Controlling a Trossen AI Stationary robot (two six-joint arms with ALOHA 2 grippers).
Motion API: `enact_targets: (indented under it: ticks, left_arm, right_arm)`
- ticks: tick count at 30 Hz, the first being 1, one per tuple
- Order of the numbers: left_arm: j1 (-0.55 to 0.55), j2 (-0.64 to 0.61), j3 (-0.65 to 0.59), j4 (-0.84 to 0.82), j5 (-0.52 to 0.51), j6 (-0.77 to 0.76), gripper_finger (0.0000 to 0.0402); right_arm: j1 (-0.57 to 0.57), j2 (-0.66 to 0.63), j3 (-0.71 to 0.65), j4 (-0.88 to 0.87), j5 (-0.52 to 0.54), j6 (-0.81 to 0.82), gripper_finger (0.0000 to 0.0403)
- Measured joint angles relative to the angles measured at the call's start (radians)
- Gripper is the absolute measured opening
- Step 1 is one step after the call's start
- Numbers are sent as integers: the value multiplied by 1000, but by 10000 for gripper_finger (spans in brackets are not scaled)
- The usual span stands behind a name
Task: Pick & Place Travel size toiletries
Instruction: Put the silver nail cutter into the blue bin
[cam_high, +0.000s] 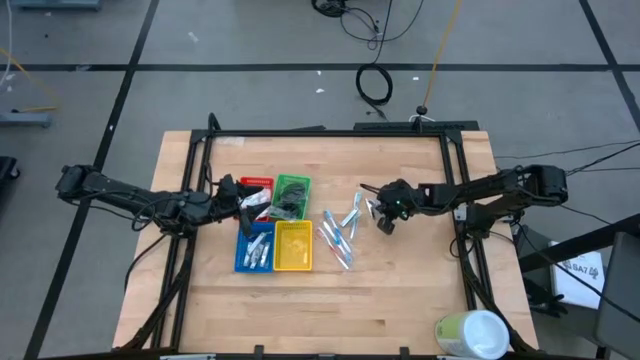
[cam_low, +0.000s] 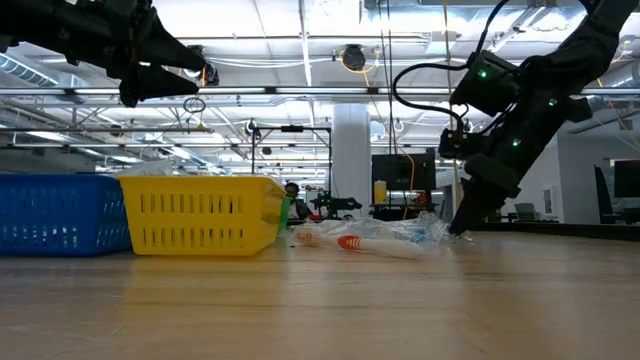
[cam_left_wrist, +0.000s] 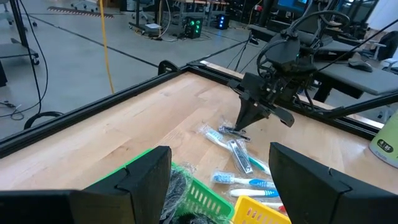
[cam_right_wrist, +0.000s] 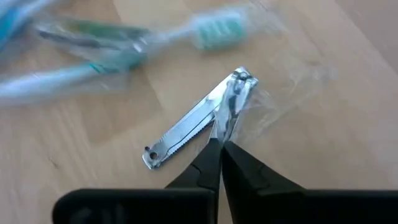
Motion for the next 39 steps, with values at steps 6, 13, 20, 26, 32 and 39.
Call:
enact_targets:
  ticks: [6,13,20,26,32,39]
  left_arm:
    - [0,0,0,0,0,1,267]
    - [0,0,0,-2,0,14,267]
    - [0,0,0,-2,0,14,267]
    - [0,0,0,-2,0,15,267]
    - [0,0,0,-8,0,16,267]
    - [0,0,0,-9,0,10,267]
  right_arm:
    - [-1,-67,-2,-32,-3,12,44]
    - [-1,-151,-1,-24,-4,12,154]
    - [20,-122,23,-11,56,45,234]
    - [52,-37,33,-9,154,96,222]
    - [87,51,33,67,153,140,206]
    - [87,178,37,154,167,148,203]
